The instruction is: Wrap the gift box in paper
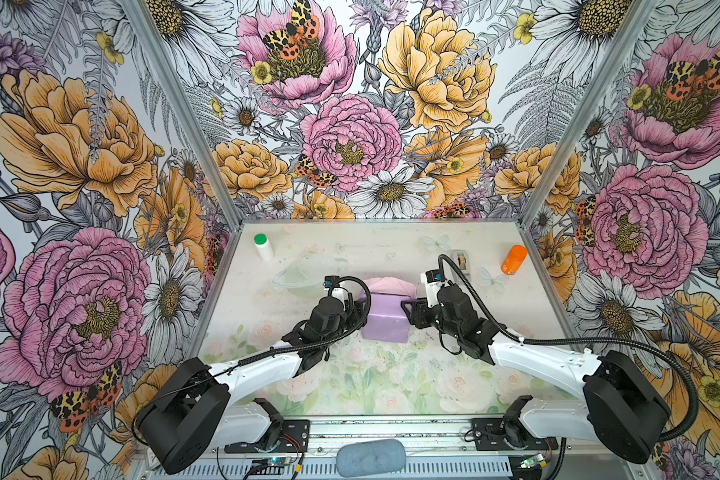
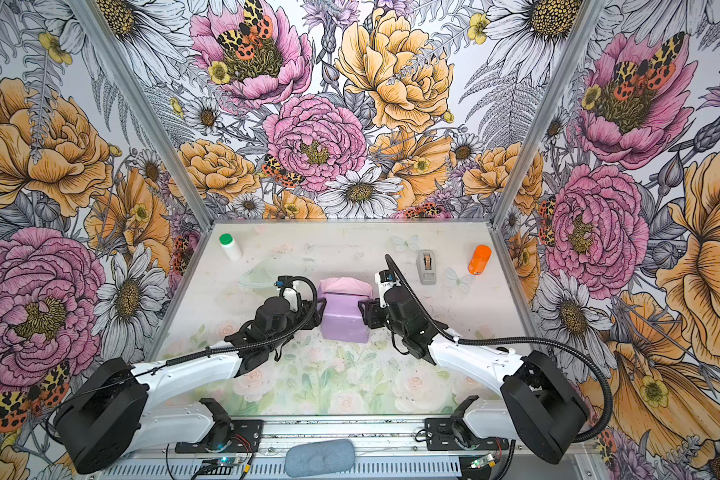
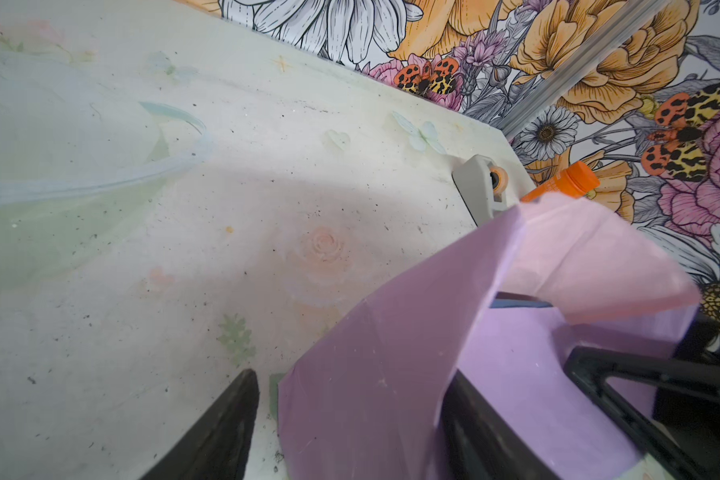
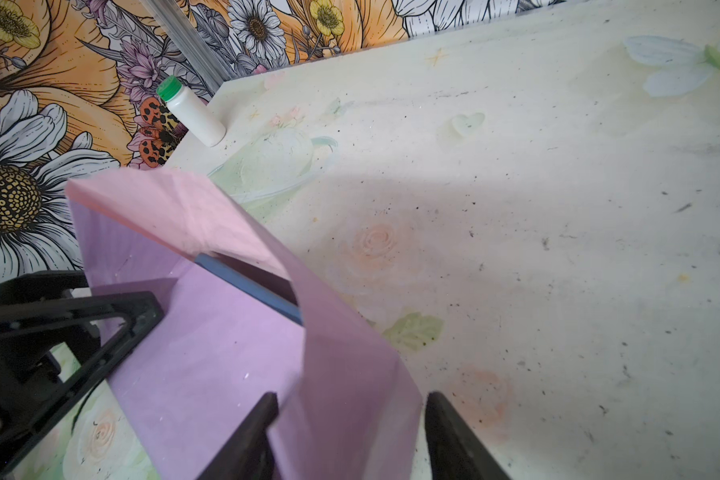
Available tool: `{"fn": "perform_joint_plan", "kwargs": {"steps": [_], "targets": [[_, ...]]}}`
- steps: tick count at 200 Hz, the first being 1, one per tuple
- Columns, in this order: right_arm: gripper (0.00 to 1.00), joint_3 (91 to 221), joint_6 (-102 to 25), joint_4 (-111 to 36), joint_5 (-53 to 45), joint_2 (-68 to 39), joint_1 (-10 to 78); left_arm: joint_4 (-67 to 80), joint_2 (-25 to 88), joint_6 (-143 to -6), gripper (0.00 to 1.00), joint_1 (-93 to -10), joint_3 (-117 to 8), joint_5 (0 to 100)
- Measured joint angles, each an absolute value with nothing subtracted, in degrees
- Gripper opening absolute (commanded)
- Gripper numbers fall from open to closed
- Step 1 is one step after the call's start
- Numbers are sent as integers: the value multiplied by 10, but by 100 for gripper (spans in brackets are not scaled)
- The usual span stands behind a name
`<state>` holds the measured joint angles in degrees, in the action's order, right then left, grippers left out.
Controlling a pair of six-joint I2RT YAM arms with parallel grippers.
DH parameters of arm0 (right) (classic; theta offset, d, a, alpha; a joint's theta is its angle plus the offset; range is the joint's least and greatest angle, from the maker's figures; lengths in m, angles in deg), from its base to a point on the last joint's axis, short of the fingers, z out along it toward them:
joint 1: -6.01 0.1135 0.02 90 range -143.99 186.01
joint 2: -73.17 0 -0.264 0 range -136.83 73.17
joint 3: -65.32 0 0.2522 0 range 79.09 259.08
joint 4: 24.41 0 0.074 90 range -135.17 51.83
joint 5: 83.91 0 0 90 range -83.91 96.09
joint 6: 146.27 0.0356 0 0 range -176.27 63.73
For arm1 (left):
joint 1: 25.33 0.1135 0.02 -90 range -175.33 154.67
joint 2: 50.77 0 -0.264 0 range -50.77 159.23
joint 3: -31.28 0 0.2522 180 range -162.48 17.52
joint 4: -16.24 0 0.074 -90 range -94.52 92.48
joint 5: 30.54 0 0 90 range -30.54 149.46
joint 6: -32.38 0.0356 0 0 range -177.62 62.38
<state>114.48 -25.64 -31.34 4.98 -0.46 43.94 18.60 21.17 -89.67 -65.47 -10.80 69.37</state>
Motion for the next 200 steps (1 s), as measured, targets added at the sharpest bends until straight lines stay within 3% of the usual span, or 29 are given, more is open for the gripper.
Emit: {"fn": "perform_joint_plan", "kwargs": {"steps": [72, 200], "targets": [[57, 1184, -310, -365, 80, -18, 434, 224, 238, -925, 58, -694, -110, 735], [59, 1181, -352, -433, 73, 35, 393, 282, 295, -952, 57, -749, -127, 792]]}}
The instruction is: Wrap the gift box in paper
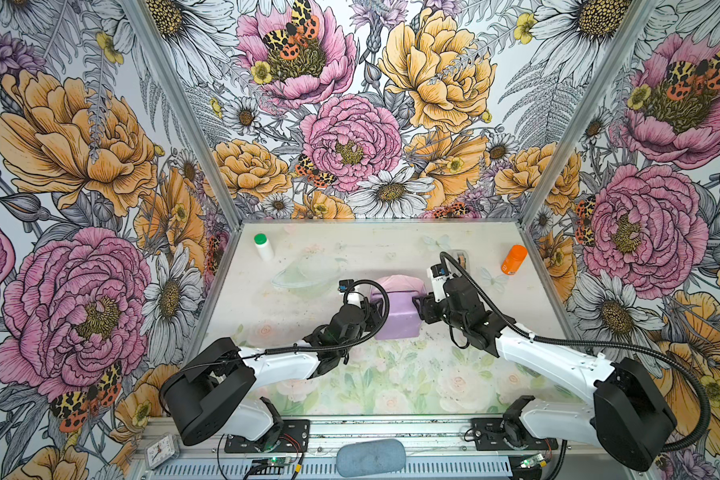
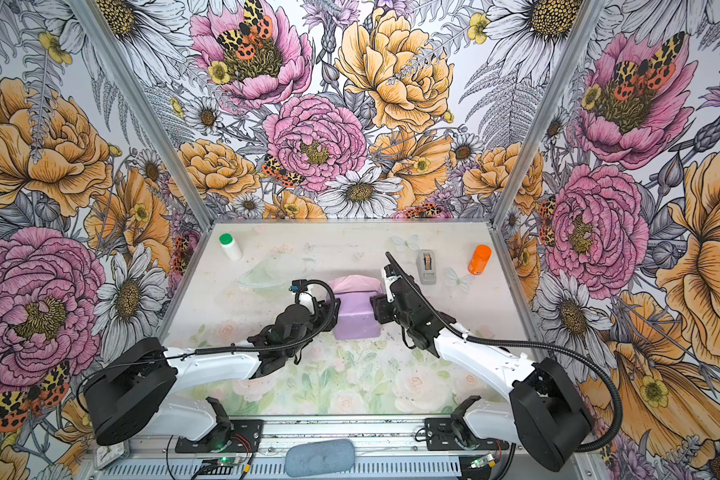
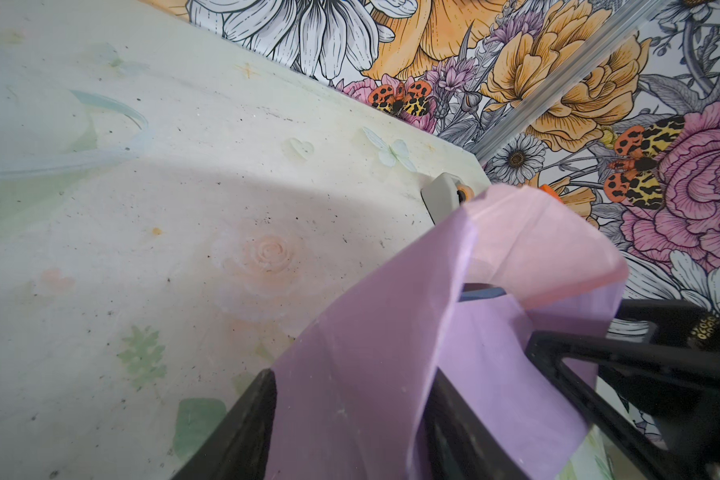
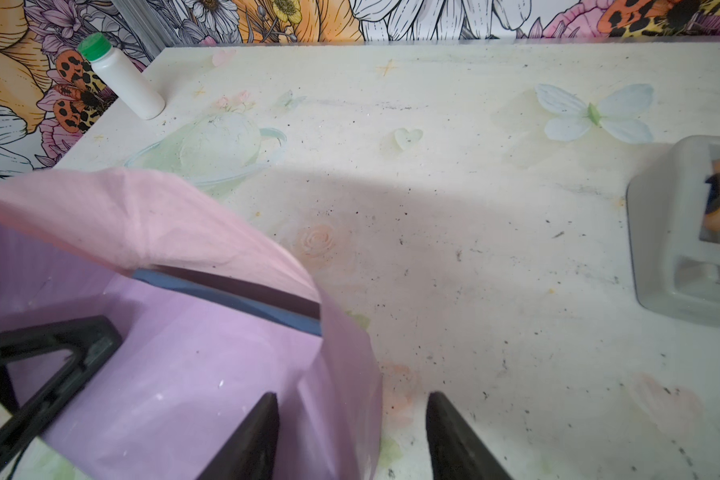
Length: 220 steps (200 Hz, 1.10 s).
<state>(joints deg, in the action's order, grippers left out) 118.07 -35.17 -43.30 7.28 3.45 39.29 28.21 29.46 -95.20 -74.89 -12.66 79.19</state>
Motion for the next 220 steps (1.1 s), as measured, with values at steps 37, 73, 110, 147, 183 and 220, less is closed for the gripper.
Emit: {"fn": "perform_joint_plan", "kwargs": {"steps": [37, 73, 110, 147, 183, 220], "targets": [[61, 1163, -347, -461, 27, 149, 359, 267, 286, -951, 57, -750, -127, 796], [60, 1137, -316, -461, 4, 225, 291, 267, 286, -950, 57, -750, -127, 796], [58, 1132, -290, -458, 4, 162, 269, 267, 286, -950, 57, -750, -127, 796], [58, 1132, -282, -428, -8, 76, 284, 265, 288, -950, 57, -750, -129, 796], [58, 1132, -278, -381, -18, 45, 314, 263, 288, -947, 57, -750, -131, 796], [58, 1132, -278, -356, -22, 39, 335, 261, 291, -947, 58, -750, -134, 796]]}}
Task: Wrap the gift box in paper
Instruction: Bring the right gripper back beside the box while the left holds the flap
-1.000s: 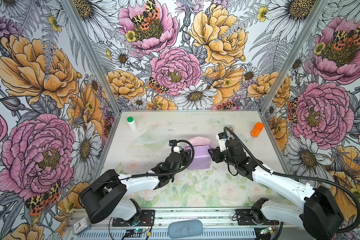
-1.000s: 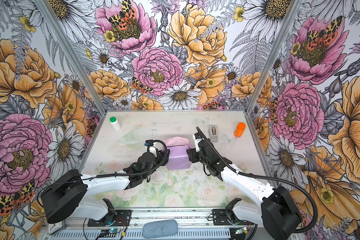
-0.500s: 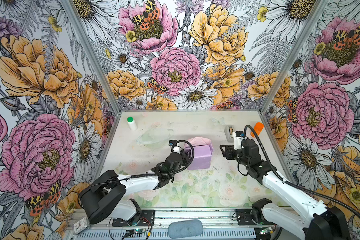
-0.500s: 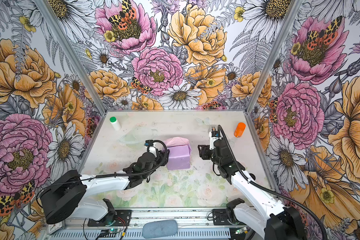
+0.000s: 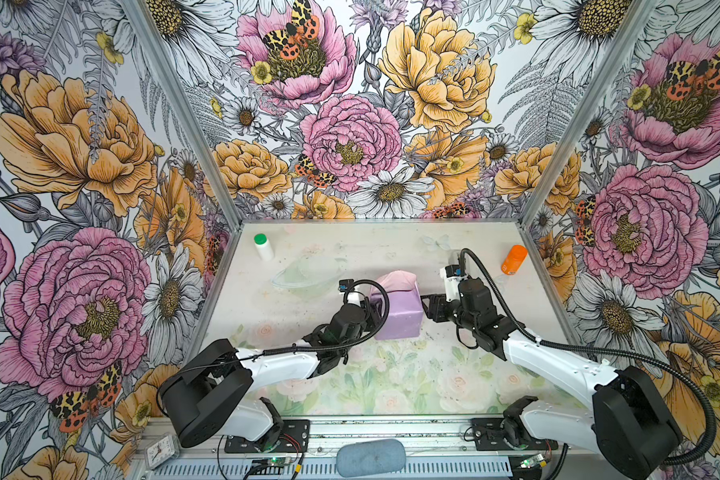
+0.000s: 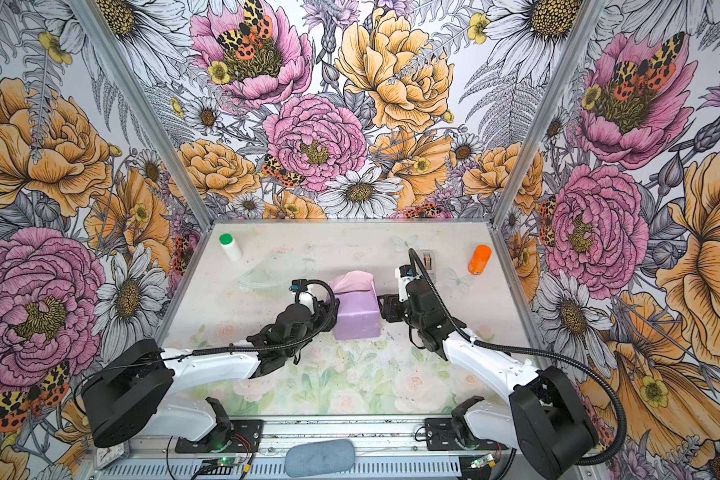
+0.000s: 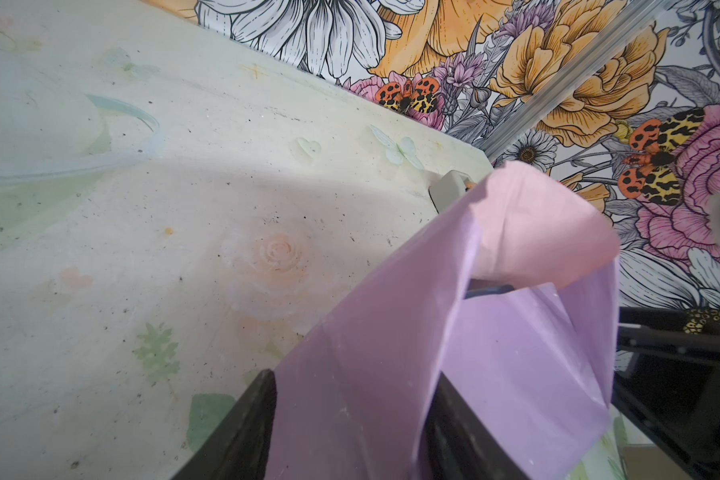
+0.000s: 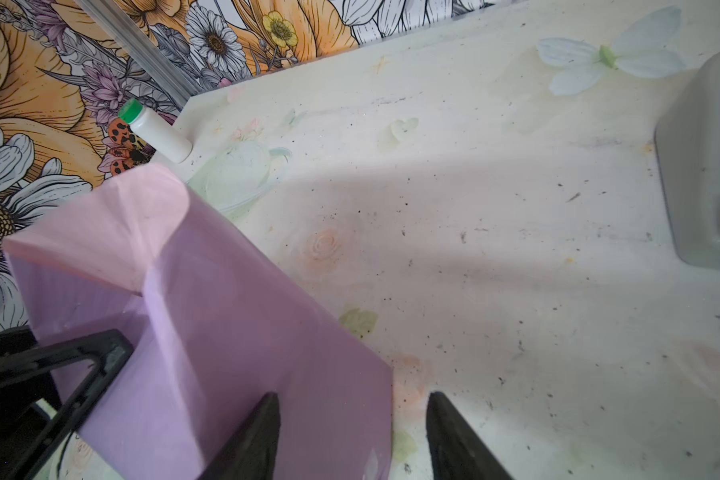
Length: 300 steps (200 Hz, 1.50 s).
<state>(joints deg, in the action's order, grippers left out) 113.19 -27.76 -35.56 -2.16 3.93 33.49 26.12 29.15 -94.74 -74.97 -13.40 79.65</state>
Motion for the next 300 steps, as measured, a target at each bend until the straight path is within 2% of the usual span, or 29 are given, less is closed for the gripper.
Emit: {"fn": "perform_joint_plan", "kwargs": {"steps": [233, 261, 300], "targets": [[61, 1130, -282, -336, -64, 20, 341, 253, 309, -932, 59, -747, -155, 794], [61, 1130, -289, -375, -76, 58, 326, 253, 309, -933, 59, -747, -155, 794], [62, 1119, -339, -411, -36, 180, 339, 253, 309, -933, 59, -747, -155, 794]]}}
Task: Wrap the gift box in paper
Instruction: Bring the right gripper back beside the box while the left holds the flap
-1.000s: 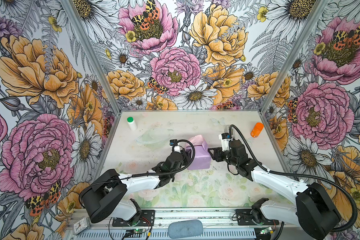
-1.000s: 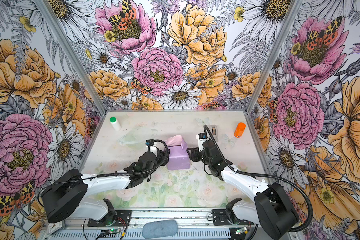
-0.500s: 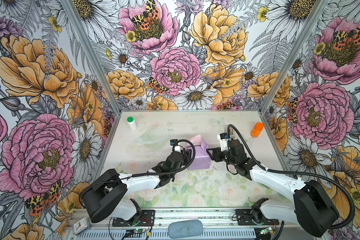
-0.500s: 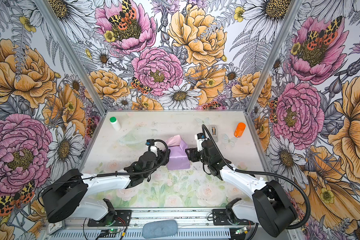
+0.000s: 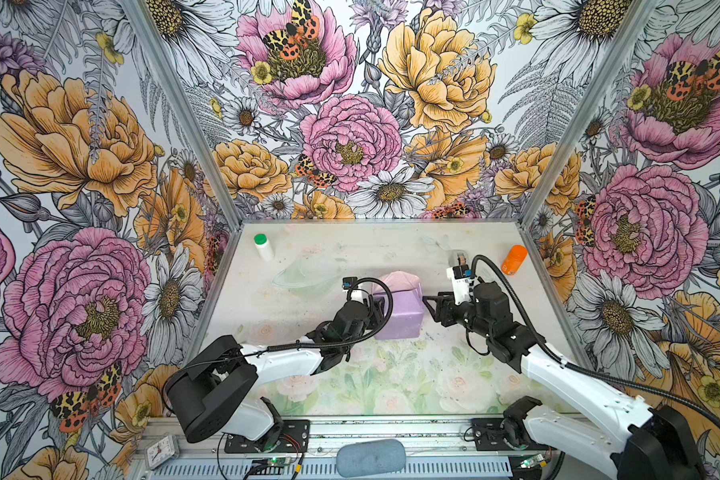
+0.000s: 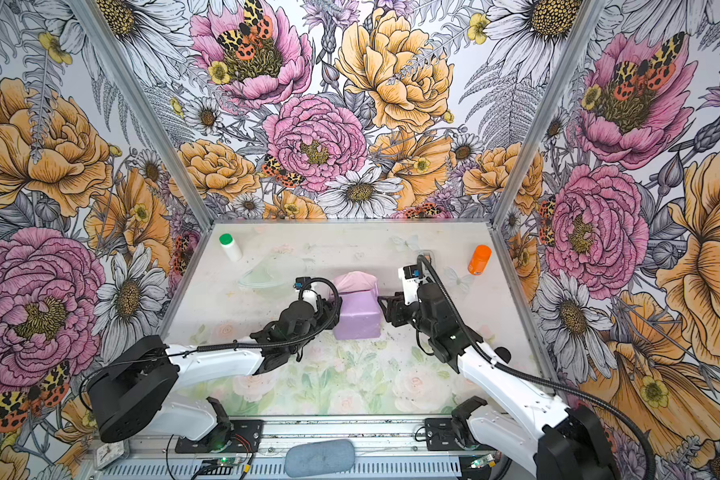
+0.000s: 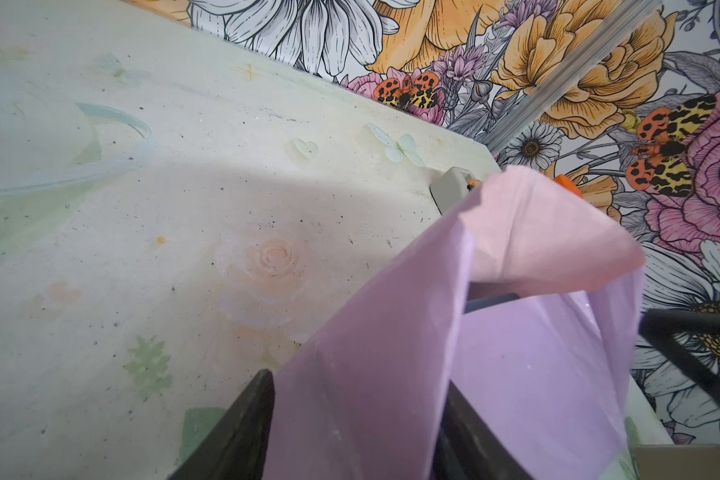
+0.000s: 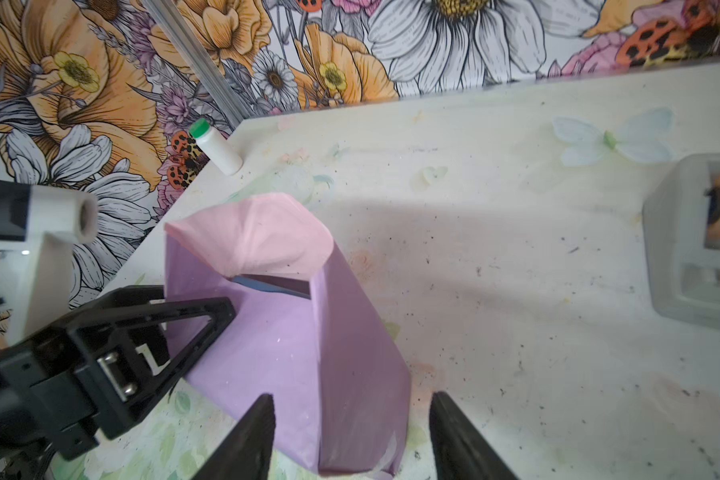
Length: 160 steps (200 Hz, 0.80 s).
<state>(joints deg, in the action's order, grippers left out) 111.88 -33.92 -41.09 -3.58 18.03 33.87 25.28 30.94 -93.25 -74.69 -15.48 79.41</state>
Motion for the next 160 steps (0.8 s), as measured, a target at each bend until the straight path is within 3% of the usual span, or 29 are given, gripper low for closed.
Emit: {"fn": "perform_joint_plan", "kwargs": {"steps": [28, 72, 160], "targets": [[59, 1118, -362, -422, -19, 187, 342, 253, 309, -933, 59, -747, -155, 794], [52, 1145, -368, -436, -19, 79, 352, 254, 310, -933, 59, -747, -155, 794], [17, 1192, -349, -387, 4, -7, 355, 255, 311, -933, 59, -746, -155, 794]]}}
